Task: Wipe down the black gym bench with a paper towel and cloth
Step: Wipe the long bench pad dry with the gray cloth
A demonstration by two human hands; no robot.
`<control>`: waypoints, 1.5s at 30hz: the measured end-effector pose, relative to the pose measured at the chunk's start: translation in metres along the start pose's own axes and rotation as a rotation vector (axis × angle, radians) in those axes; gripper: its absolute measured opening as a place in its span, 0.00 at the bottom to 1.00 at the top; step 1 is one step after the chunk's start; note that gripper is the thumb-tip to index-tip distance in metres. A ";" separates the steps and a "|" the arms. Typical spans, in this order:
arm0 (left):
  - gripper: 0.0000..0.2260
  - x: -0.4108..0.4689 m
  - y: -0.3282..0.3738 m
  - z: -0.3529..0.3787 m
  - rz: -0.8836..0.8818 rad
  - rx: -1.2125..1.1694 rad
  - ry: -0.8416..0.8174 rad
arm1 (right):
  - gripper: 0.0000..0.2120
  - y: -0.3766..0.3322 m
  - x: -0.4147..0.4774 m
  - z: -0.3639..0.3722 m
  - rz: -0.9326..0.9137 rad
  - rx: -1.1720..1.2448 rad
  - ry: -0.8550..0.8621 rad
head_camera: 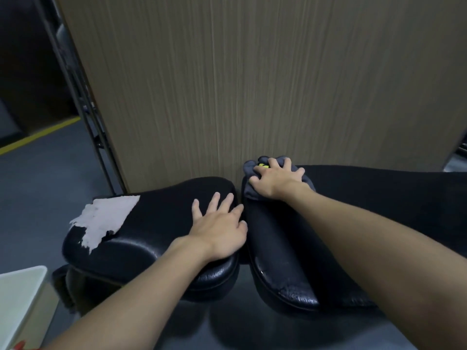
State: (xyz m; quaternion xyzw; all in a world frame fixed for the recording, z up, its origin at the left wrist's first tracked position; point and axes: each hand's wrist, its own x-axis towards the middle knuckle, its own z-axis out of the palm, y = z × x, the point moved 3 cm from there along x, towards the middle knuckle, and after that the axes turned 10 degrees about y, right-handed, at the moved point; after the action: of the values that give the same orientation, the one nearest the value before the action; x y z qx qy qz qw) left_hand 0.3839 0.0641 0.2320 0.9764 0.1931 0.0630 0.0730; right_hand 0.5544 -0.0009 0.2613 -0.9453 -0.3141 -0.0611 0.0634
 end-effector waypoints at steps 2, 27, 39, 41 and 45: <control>0.24 0.000 -0.001 -0.001 -0.010 -0.013 -0.010 | 0.25 0.001 -0.009 0.002 -0.037 -0.002 0.008; 0.26 -0.008 0.004 -0.007 -0.032 -0.099 0.045 | 0.24 0.021 -0.121 -0.011 -0.189 0.020 0.109; 0.28 -0.004 0.002 -0.002 -0.032 -0.027 0.004 | 0.25 0.031 -0.006 -0.002 -0.024 -0.011 -0.007; 0.28 -0.004 0.002 -0.001 -0.036 -0.024 0.009 | 0.25 0.033 -0.024 -0.002 -0.070 -0.008 0.011; 0.28 -0.005 0.002 -0.001 -0.040 -0.032 0.009 | 0.25 0.040 -0.081 -0.005 -0.155 0.016 0.065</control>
State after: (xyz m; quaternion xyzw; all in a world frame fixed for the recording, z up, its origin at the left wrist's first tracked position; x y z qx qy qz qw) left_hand 0.3802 0.0603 0.2334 0.9708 0.2120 0.0688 0.0891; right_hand 0.5137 -0.0813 0.2506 -0.9150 -0.3848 -0.0939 0.0763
